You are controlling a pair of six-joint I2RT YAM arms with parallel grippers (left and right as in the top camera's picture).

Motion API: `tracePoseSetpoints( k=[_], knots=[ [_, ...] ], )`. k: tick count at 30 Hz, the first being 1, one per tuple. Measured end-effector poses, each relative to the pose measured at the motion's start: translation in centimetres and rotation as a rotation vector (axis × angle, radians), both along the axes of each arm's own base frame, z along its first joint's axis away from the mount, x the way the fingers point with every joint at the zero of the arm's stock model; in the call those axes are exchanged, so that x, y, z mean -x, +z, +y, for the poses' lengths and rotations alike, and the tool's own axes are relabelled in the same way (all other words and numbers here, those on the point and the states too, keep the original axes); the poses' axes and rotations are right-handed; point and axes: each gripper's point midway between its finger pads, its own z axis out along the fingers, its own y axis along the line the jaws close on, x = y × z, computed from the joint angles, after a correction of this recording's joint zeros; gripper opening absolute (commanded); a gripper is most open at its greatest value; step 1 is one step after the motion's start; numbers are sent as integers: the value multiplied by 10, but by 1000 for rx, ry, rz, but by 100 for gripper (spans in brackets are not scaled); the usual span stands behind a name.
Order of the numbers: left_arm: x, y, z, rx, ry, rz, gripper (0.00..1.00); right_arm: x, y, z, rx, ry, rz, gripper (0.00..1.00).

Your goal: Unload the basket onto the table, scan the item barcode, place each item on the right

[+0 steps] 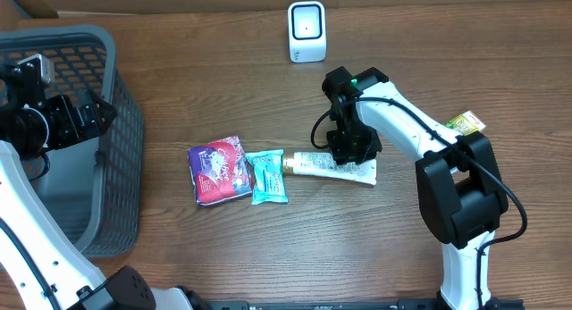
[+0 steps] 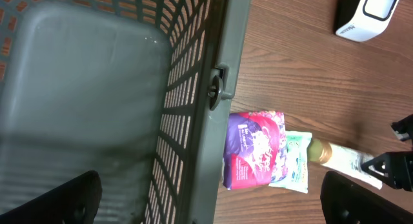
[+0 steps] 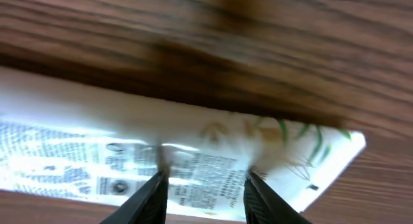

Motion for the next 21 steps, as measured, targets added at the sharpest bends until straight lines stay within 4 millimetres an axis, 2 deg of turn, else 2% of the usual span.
tracePoseSetpoints(
  k=[7,15,18,21],
  knots=[
    [0,0,0,0,0,0,99,29,-9,19,-26,48,67,41],
    [0,0,0,0,0,0,99,54,-12,76,-97,195,29,41],
    [0,0,0,0,0,0,100,63,-9,80,-88,219,43,41],
    [0,0,0,0,0,0,100,54,2,79,-76,223,23,45]
  ],
)
